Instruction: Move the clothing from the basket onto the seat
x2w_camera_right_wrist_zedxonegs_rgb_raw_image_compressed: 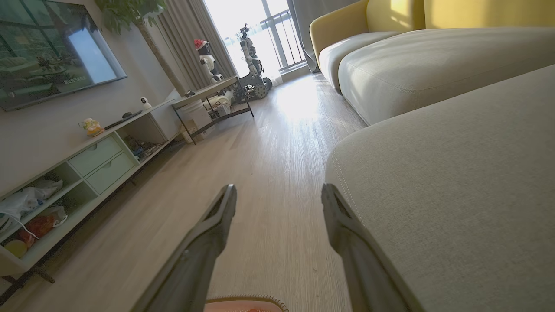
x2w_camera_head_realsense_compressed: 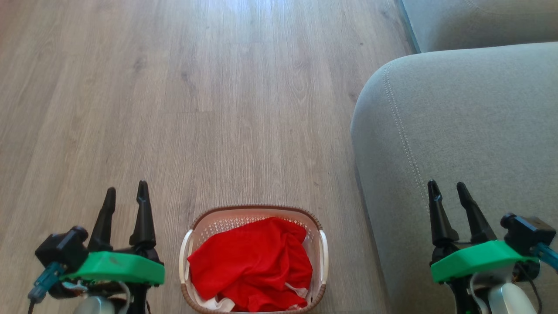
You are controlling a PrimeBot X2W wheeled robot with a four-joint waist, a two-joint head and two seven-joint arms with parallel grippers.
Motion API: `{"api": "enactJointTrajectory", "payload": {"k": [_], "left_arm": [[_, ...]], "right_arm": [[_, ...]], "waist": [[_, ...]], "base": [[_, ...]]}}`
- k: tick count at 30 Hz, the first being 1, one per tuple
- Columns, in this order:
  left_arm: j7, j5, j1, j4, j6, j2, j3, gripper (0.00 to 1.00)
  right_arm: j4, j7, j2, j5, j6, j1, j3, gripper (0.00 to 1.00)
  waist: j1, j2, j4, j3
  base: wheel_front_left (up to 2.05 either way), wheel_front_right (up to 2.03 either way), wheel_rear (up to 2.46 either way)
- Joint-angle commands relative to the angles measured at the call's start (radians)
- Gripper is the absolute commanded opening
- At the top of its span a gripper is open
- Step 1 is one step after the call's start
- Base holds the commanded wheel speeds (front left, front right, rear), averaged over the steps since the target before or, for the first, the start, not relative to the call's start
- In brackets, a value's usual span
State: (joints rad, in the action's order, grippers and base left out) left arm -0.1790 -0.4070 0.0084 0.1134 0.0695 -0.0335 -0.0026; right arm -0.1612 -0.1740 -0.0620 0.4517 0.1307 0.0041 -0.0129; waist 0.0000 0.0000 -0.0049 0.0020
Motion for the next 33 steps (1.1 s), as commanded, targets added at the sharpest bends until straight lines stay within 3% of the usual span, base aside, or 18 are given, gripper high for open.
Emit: {"api": "enactJointTrajectory", "payload": {"k": [1, 24, 33], "left_arm": [[-0.015, 0.039, -0.028, -0.045, -0.006, -0.015, 0.018, 1.0], [-0.083, 0.303, -0.025, -0.086, -0.016, -0.017, 0.014, 1.0], [-0.083, 0.294, -0.029, -0.076, -0.015, -0.017, 0.015, 1.0]], "right_arm": [[0.045, -0.02, 0.001, -0.037, 0.0, -0.054, 0.025, 1.0], [0.078, -0.088, 0.001, -0.297, 0.0, -0.061, 0.052, 1.0], [0.074, -0.088, 0.003, -0.295, 0.0, -0.062, 0.053, 1.0]], "waist": [[0.0, 0.0, -0.001, -0.001], [0.0, 0.0, -0.011, 0.002], [0.0, 0.0, -0.011, 0.001]], "base": [[0.0, 0.0, 0.0], [0.0, 0.0, 0.0], [0.0, 0.0, 0.0]]}}
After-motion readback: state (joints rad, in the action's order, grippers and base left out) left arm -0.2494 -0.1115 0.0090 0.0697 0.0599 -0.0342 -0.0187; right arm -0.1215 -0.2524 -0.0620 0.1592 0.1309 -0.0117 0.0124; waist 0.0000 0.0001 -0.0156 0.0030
